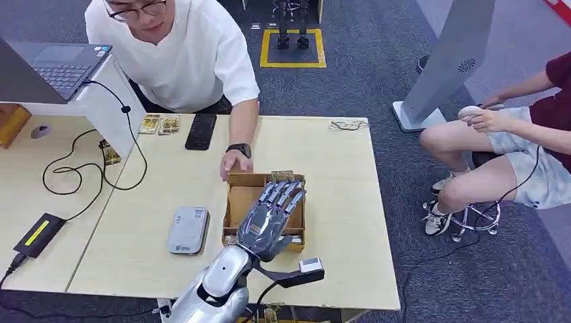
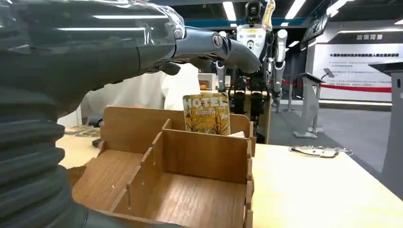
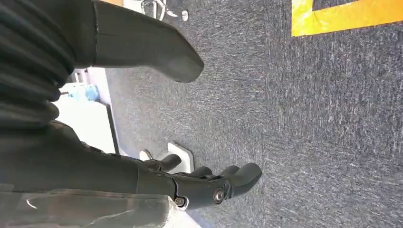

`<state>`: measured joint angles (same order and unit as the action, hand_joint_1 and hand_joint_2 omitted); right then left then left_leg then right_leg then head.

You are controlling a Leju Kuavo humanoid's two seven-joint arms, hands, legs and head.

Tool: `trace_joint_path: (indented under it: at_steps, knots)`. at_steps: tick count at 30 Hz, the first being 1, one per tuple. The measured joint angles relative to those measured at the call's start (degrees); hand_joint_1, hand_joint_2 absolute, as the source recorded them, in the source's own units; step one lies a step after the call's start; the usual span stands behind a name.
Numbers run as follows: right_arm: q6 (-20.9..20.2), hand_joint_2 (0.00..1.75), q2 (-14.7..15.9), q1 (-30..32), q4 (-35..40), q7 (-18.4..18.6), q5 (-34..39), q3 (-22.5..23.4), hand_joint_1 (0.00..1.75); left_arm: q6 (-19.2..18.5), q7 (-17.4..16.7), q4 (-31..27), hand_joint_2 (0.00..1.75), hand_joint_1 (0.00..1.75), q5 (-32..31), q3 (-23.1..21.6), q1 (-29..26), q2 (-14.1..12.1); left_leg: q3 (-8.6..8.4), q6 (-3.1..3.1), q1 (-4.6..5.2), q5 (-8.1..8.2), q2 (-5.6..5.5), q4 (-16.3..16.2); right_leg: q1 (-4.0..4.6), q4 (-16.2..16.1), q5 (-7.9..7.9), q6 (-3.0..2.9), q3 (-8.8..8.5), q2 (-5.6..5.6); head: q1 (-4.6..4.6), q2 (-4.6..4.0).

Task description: Pass the card to the sensor for recognition and then transmit it.

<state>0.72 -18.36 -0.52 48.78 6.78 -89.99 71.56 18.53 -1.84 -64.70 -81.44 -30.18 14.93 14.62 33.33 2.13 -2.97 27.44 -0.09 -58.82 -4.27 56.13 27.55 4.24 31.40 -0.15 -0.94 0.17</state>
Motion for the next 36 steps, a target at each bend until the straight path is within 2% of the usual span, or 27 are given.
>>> trace_joint_path:
  at_steps: [9, 13, 20, 31, 36]
  knots:
    - [0.0, 1.75, 0.0, 0.0, 0.0, 0.0, 0.0, 0.0, 0.00, 0.0, -0.6, 0.0, 1.75, 0.00, -1.1, 0.0, 0.1, 0.0, 0.00, 0.00, 0.00, 0.00, 0.00, 0.0, 0.00, 0.0, 0.00, 0.00, 0.00, 0.00, 0.00, 0.00]
    - [0.4, 1.75, 0.1, 0.0, -0.2, -0.2, 0.0, -0.1, 0.00, 0.0, -4.2, 0.1, 1.75, 0.00, -5.3, 0.4, 0.6, 0.0, 0.00, 0.00, 0.00, 0.00, 0.00, 0.0, 0.00, 0.0, 0.00, 0.00, 0.00, 0.00, 0.02, 0.00]
    - [0.4, 1.75, 0.2, 0.2, -0.3, 0.0, 0.0, -0.5, 0.00, 0.0, -10.3, 0.4, 1.75, 0.00, -5.7, 1.0, 1.5, -1.1, 0.00, 0.00, 0.00, 0.00, 0.00, 0.0, 0.00, 0.0, 0.00, 0.00, 0.00, 0.00, 0.00, 0.00]
    - [0.6, 1.75, 0.6, 0.3, -0.9, -0.2, 0.0, -1.0, 0.00, -0.1, -16.5, 0.5, 1.75, 0.00, -5.8, 1.0, 3.1, -3.4, 0.01, 0.00, 0.00, 0.00, 0.00, 0.0, 0.00, 0.0, 0.00, 0.00, 0.00, 0.00, 0.02, 0.00]
    - [0.7, 1.75, 0.8, 0.3, -1.2, 0.0, 0.0, -1.5, 0.00, 0.2, -16.4, 0.9, 1.75, 0.00, -5.8, 1.0, 3.5, -4.3, 0.01, 0.00, 0.00, 0.00, 0.00, 0.0, 0.00, 0.0, 0.00, 0.00, 0.00, 0.00, 0.02, 0.00]
